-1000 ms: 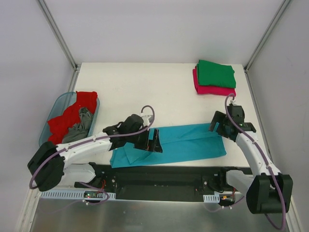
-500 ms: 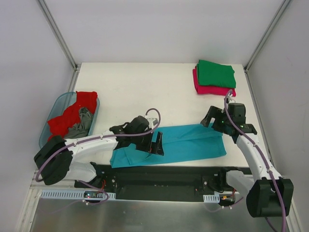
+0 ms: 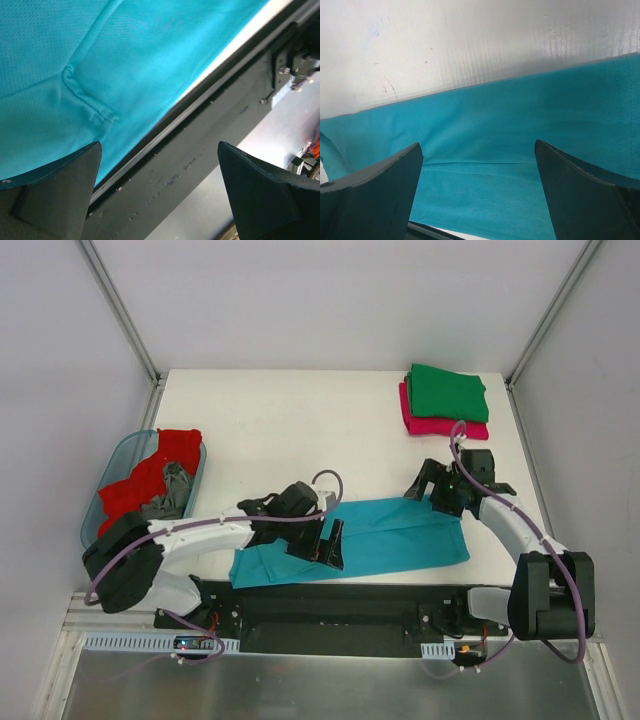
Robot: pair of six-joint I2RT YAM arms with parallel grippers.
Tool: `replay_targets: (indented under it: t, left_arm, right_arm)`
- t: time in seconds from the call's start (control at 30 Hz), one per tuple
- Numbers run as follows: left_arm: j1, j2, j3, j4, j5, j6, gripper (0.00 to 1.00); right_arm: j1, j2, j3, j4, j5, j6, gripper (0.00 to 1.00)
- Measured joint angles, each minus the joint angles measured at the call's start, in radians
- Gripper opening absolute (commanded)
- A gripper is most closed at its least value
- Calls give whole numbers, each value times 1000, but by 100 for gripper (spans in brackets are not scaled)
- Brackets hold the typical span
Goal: Fold and stack the t-shirts
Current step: Fold the other side of the tshirt into a rectangle, then rotate the tshirt 90 degrees
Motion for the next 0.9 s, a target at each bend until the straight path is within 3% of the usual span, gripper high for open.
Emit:
replay_targets:
  t: [0.2,0.37,0.63,0.9]
  left_arm:
    - [0,-210,11,-99,-63,22,99]
    - [31,-260,22,-189,-215,-31,99]
    - [288,-35,58,-250,-352,-166,99]
    - [429,265,306,-253,-407,-212,99]
  right_arm:
    - [0,33,4,11,11,0,96]
    - [13,74,4,23,29,16,96]
    - [49,70,-65,85,58,61,96]
    - [64,-49,-191,199,66,115,96]
